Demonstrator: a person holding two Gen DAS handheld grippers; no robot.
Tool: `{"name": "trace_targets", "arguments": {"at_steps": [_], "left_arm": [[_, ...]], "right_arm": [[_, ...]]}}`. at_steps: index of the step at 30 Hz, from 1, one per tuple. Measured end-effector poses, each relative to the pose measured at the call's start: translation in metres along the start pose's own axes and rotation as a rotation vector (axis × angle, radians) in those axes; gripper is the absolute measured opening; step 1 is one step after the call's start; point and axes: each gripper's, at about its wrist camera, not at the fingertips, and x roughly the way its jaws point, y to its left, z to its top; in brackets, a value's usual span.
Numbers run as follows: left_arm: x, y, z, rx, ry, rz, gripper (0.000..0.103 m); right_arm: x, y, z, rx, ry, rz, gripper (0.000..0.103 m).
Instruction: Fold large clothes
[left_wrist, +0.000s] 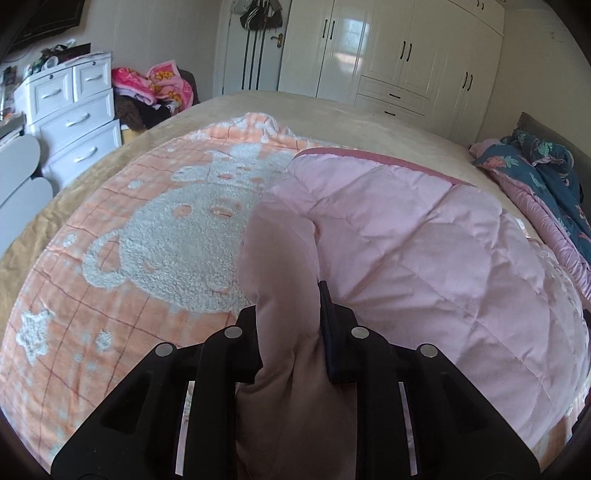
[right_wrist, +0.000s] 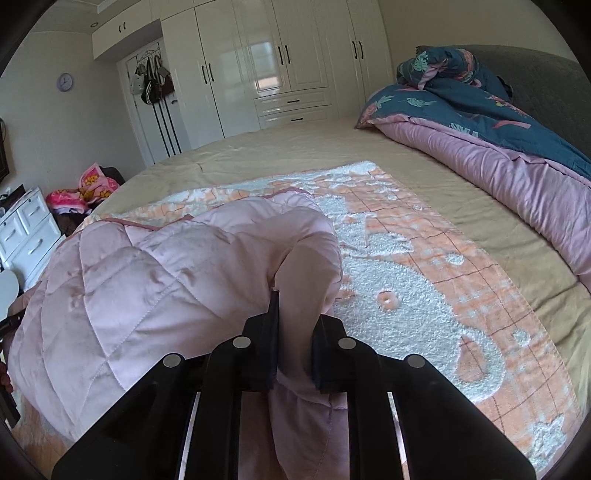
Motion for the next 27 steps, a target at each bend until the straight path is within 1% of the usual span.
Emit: {"name": "trace_targets", "arguments": {"at_steps": [2,5,7,9,11,13,14,15,16,17,18,19,21,22,23,24,25,27], "left_arm": [[0.003,0.001,0.0,-0.005,0.008,-0.006,0.015],[0.009,0.005,-0.001,-0.019,0.017,-0.021,0.017],[0.011,0.004,-0.002,-0.02,0.025,-0.021,0.018],[0.011,0.004,-0.002,-0.022,0.025,-0.02,0.018],[0.009,0.004,-0.002,-0.027,0.026,-0.019,0.018],[0.008,0.003,-0.001,-0.026,0.025,-0.016,0.019],[0.008,0.004,0.0,-0.024,0.024,-0.013,0.02],[0.006,0.003,0.0,-0.022,0.023,-0.01,0.02],[0.005,0.004,0.0,-0.024,0.023,-0.007,0.021],[0.003,0.005,0.0,-0.027,0.022,-0.005,0.024],[-0.001,0.005,0.001,-0.03,0.021,-0.004,0.029],[-0.004,0.005,0.002,-0.03,0.02,-0.004,0.032],[-0.011,0.004,0.004,-0.024,0.014,-0.005,0.047],[-0.016,0.003,0.005,-0.019,0.012,-0.011,0.049],[-0.022,0.001,0.005,-0.016,0.007,-0.013,0.055],[-0.027,0.0,0.006,-0.013,0.001,-0.016,0.06],[-0.033,-0.001,0.007,-0.01,-0.006,-0.019,0.061],[-0.046,-0.003,0.008,-0.007,-0.025,-0.025,0.073]], "right_arm": [[0.008,-0.003,-0.003,0.011,0.023,-0.031,0.012],[0.019,-0.013,-0.011,0.06,0.057,-0.003,0.012],[0.019,-0.01,-0.011,0.043,0.06,-0.014,0.012],[0.019,-0.009,-0.011,0.04,0.07,-0.016,0.014],[0.016,-0.012,-0.012,0.073,0.074,-0.002,0.019],[0.011,-0.013,-0.009,0.086,0.085,0.009,0.03],[0.007,-0.012,-0.008,0.079,0.082,0.004,0.04],[0.003,-0.01,-0.007,0.068,0.075,-0.002,0.047],[-0.002,-0.007,-0.005,0.053,0.064,-0.014,0.051],[-0.007,-0.006,-0.004,0.047,0.054,-0.017,0.065],[-0.013,-0.005,-0.003,0.052,0.04,-0.004,0.08],[-0.017,-0.005,-0.002,0.061,0.026,0.008,0.082],[-0.028,-0.002,0.0,0.071,0.005,0.024,0.088],[-0.034,0.0,0.002,0.069,-0.006,0.03,0.09],[-0.039,0.002,0.004,0.063,-0.016,0.039,0.093],[-0.045,0.005,0.006,0.054,-0.028,0.048,0.095],[-0.052,0.009,0.008,0.039,-0.043,0.052,0.095],[-0.064,0.015,0.012,0.015,-0.071,0.054,0.097]]}}
